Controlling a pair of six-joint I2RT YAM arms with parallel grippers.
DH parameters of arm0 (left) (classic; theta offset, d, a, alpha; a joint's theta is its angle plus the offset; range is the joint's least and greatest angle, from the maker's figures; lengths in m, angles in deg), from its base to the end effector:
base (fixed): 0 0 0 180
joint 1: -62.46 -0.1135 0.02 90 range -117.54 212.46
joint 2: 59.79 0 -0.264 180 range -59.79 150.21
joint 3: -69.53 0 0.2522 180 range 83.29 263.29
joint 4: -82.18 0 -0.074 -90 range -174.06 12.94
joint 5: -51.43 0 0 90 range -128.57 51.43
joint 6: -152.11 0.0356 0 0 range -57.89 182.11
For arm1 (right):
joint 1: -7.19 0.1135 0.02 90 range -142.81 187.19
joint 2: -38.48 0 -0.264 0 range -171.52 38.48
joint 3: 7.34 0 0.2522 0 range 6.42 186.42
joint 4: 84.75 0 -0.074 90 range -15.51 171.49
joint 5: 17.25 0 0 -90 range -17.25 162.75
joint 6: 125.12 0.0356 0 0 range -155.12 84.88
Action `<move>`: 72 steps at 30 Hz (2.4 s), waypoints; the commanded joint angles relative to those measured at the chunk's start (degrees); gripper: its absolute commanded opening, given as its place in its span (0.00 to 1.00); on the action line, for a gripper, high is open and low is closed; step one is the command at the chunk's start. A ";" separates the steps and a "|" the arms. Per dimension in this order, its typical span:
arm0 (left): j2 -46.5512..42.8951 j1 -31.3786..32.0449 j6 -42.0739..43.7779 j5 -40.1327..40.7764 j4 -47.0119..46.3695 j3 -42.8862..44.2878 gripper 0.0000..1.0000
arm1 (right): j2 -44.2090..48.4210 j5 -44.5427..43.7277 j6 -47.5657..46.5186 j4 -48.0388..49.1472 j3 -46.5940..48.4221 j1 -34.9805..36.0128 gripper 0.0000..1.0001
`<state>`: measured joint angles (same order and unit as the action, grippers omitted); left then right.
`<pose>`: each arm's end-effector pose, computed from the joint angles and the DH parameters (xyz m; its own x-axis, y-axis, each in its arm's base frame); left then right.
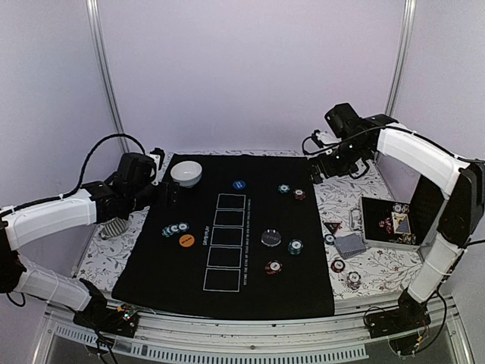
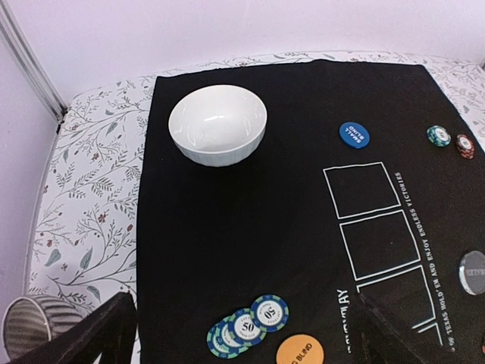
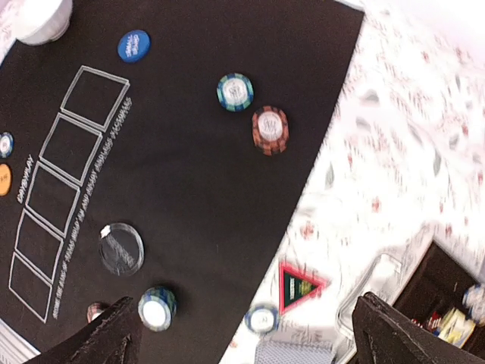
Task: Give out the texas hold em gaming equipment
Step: Pick up the pile of poker chips from the center of the board.
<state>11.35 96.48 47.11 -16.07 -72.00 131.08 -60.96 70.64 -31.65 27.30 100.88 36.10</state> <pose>0.2318 -0.1400 0.2594 -0.5308 0.0698 -0.8446 0.1253 0.9921 0.0032 0.3234 0.1771 0.3183 -0.7785 -0.3609 -0.5135 -0.4202 0.9074 -0.0005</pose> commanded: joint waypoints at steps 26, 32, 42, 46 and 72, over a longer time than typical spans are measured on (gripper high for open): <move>1.19 0.73 0.06 -1.28 -0.81 0.35 0.98 | 8.05 3.93 22.19 -0.07 -40.80 9.06 0.71; 1.02 0.71 0.32 -0.82 -0.46 0.40 0.98 | 5.16 2.61 21.59 1.14 -41.90 9.09 0.63; 1.46 0.77 0.40 -0.75 -0.54 0.37 0.98 | 2.52 0.08 22.09 1.62 -43.87 9.26 0.52; 1.42 0.74 0.35 -0.79 -0.61 0.37 0.98 | 2.00 0.00 21.86 2.60 -43.01 9.29 0.54; 0.94 0.78 0.33 -0.53 -0.26 0.02 0.98 | 0.65 -2.57 20.36 6.40 -41.84 8.16 0.54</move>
<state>12.24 96.48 47.11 -17.05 -72.51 131.08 -57.55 73.44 -11.92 27.67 59.92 45.04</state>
